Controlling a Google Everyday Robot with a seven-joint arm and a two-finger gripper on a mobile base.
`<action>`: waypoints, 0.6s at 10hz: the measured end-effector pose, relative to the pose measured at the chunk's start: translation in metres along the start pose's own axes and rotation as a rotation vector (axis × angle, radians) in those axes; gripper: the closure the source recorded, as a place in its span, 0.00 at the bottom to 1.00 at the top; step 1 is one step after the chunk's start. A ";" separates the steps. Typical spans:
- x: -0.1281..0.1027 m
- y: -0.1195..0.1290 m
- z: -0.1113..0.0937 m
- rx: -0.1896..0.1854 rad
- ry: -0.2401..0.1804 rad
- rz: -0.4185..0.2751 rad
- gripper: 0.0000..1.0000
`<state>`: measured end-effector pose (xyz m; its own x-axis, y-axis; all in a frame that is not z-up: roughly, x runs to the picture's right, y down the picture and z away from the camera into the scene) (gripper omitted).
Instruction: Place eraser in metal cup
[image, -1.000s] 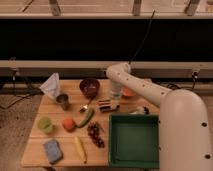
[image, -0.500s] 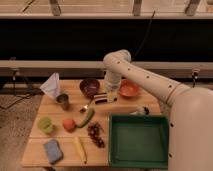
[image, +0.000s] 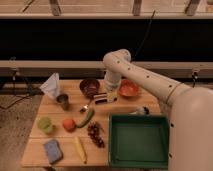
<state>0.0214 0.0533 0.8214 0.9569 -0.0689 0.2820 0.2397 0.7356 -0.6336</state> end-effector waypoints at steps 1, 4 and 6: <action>0.000 0.000 0.000 0.002 0.000 -0.001 1.00; -0.026 -0.012 -0.005 0.032 -0.009 -0.054 1.00; -0.068 -0.028 -0.005 0.049 -0.008 -0.098 1.00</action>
<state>-0.0500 0.0340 0.8162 0.9280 -0.1368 0.3466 0.3234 0.7576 -0.5670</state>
